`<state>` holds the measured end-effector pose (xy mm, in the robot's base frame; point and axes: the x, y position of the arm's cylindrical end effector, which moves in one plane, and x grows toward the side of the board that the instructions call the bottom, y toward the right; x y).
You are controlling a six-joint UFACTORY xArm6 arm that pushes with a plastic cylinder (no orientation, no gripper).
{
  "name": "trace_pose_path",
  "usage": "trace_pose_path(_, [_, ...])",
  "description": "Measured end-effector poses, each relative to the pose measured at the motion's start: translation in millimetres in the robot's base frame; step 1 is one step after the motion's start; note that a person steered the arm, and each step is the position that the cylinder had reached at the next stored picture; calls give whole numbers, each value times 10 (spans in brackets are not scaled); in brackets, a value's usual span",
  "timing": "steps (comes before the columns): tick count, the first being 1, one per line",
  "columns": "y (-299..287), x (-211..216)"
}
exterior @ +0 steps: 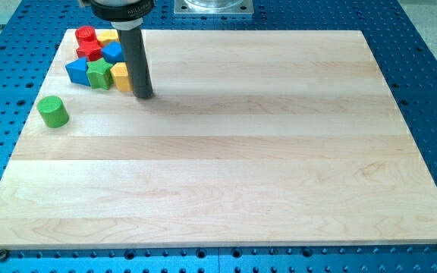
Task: Place your arm at the bottom right of the green circle
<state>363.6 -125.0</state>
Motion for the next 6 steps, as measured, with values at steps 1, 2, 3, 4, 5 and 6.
trace_pose_path(1, [0,0])
trace_pose_path(2, [0,3])
trace_pose_path(3, [0,2])
trace_pose_path(4, [49,2])
trace_pose_path(5, [58,245])
trace_pose_path(6, [15,761])
